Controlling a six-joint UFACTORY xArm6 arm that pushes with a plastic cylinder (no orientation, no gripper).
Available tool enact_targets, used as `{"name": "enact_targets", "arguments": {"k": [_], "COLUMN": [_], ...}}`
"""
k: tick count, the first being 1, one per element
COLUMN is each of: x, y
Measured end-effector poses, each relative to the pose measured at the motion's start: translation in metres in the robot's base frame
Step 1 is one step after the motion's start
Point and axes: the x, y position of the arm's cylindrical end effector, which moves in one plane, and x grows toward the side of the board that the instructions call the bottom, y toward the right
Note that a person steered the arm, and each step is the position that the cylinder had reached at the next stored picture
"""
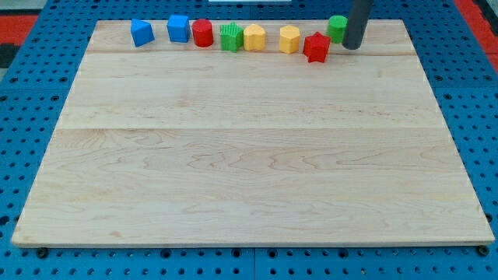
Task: Slide the red star yellow hexagon and the green circle to form a horizontal line
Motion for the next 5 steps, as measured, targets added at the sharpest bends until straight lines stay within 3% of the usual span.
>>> {"name": "enact_targets", "arguments": {"k": [2, 5], "x": [0.038, 0.012], "y": [-0.031, -0.049]}}
